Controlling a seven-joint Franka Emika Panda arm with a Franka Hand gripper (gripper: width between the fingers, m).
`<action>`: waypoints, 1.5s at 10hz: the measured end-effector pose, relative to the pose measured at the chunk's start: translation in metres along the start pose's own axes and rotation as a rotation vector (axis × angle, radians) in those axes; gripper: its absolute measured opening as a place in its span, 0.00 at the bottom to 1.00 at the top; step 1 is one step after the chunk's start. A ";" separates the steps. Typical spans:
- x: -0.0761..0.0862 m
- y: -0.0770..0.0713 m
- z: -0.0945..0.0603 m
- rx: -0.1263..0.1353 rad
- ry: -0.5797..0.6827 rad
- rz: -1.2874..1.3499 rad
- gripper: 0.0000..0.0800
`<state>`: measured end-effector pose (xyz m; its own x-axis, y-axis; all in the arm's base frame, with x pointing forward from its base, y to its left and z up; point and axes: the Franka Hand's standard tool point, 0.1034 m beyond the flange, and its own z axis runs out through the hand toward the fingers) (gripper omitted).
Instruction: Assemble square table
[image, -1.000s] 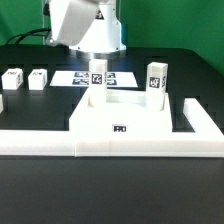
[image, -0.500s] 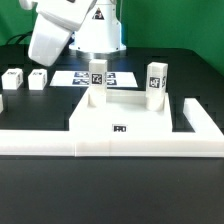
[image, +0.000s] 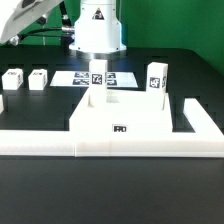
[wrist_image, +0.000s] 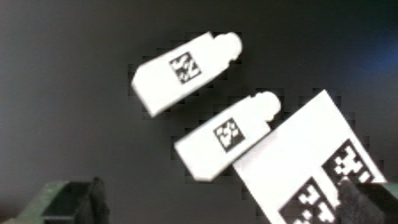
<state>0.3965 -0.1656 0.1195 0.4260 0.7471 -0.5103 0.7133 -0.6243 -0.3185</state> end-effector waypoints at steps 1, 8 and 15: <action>-0.002 -0.001 0.005 0.005 0.000 0.036 0.81; 0.032 0.000 0.028 -0.013 0.031 0.754 0.81; 0.053 -0.011 0.027 0.230 0.098 0.957 0.81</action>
Offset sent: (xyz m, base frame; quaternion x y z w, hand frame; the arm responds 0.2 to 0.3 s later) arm 0.0000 0.0000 0.0000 0.0000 0.0000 0.1938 0.9810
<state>0.3963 -0.1255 0.0746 0.8180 -0.0870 -0.5686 -0.0770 -0.9962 0.0415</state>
